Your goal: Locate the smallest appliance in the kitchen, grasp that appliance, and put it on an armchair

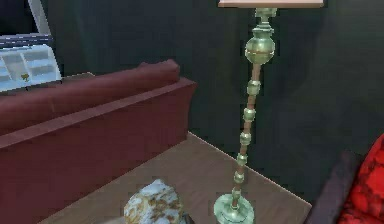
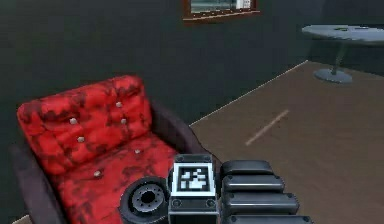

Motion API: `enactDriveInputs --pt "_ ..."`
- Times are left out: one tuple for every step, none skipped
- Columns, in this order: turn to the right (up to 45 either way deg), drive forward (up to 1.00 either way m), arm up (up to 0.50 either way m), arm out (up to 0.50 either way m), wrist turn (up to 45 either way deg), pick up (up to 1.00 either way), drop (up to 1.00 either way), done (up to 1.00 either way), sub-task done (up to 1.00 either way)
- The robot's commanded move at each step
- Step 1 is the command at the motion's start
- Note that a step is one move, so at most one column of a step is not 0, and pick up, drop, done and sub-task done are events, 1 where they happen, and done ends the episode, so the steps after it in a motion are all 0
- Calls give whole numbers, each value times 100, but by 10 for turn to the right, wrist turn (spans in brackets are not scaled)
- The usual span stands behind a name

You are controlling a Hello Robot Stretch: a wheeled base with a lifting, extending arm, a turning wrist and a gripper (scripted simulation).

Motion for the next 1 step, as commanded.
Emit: enactDriveInputs --pt "-450 0 0 0 0 0 0 0 0"
